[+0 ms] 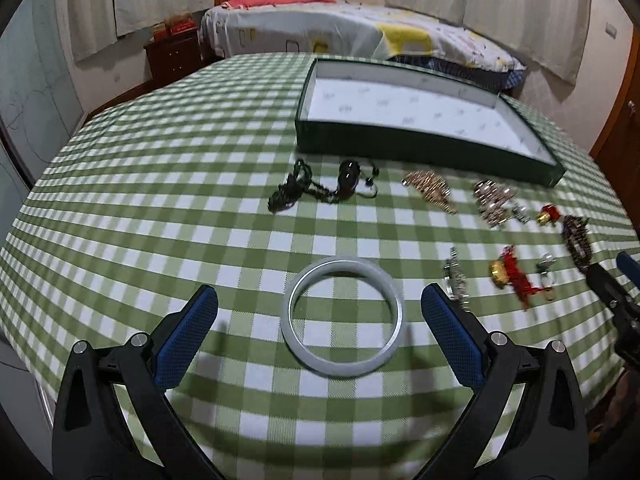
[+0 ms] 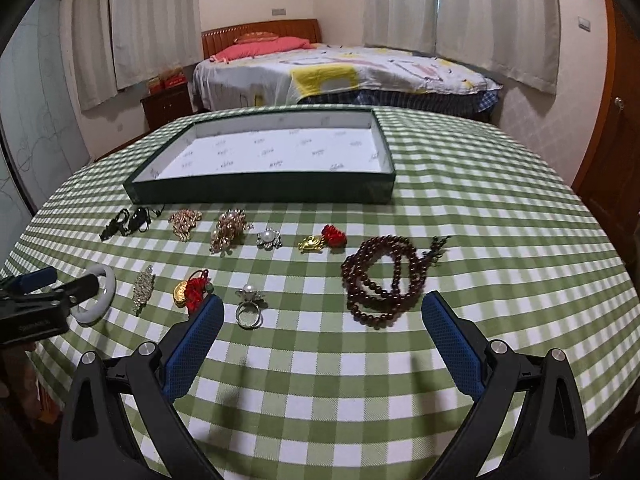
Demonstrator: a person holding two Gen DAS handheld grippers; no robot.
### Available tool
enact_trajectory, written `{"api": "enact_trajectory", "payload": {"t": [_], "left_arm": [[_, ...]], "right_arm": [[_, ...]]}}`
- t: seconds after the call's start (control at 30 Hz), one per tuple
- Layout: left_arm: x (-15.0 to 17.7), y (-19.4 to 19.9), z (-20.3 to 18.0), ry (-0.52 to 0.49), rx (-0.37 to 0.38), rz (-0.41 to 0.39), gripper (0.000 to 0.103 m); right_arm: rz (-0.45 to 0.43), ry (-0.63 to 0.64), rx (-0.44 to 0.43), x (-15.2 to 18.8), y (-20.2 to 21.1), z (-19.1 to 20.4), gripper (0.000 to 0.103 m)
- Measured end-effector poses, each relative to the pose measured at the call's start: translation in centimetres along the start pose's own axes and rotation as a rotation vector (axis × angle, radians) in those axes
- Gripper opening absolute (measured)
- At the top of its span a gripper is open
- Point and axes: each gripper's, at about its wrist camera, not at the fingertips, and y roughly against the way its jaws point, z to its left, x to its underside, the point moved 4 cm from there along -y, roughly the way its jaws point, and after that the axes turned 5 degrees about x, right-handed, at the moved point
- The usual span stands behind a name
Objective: Organize jewelry
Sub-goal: 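Move the left tool down over the white jade bangle, then close the left tool on the white bangle while the right tool grasps the pearl ring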
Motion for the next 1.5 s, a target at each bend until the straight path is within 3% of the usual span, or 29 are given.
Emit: {"api": "enact_trajectory", "payload": {"t": [0.2, 0.27, 0.3, 0.37, 0.6, 0.8, 0.87, 0.9, 1.27, 1.33, 1.4, 1.5], "left_arm": [[0.1, -1.1, -0.2, -0.028, -0.018, -0.003, 0.099], [0.0, -1.1, -0.3, -0.035, -0.015, -0.009, 0.097], [0.0, -1.1, -0.3, -0.032, -0.008, -0.011, 0.093], [0.0, -1.1, -0.3, -0.026, 0.009, -0.013, 0.088], [0.0, -0.5, -0.6, -0.028, 0.026, -0.029, 0.088], [0.1, -0.4, -0.7, -0.019, 0.038, -0.018, 0.089], [0.3, -0.8, -0.7, -0.017, 0.037, -0.006, 0.090], [0.3, -1.0, -0.7, -0.018, 0.037, 0.000, 0.090], [0.6, -1.6, -0.9, -0.054, 0.025, 0.007, 0.093], [0.6, -1.5, -0.9, -0.057, 0.028, 0.000, 0.089], [0.7, -1.2, -0.9, -0.064, 0.039, -0.014, 0.076], [0.7, -1.0, -0.9, -0.079, 0.051, -0.026, 0.069]], "right_arm": [[0.022, 0.020, -0.022, -0.2, -0.9, 1.2, 0.092], [0.037, 0.036, -0.035, -0.2, -1.4, 1.7, 0.070], [0.047, 0.041, -0.039, -0.2, -1.6, 1.9, 0.066], [0.065, 0.046, -0.047, -0.2, -2.2, 2.2, 0.063], [0.081, 0.085, -0.049, -0.4, -3.2, 3.7, 0.055], [0.103, 0.096, -0.057, -0.1, -3.7, 3.9, 0.039], [0.104, 0.098, -0.066, 0.1, -3.5, 3.8, 0.025], [0.105, 0.098, -0.069, 0.1, -3.4, 3.8, 0.024], [0.116, 0.067, -0.082, 0.7, -2.8, 2.6, 0.022], [0.116, 0.063, -0.084, 0.8, -2.8, 2.4, 0.022], [0.117, 0.055, -0.087, 0.8, -2.8, 2.3, 0.022], [0.117, 0.053, -0.088, 0.7, -2.7, 2.3, 0.022]]}}
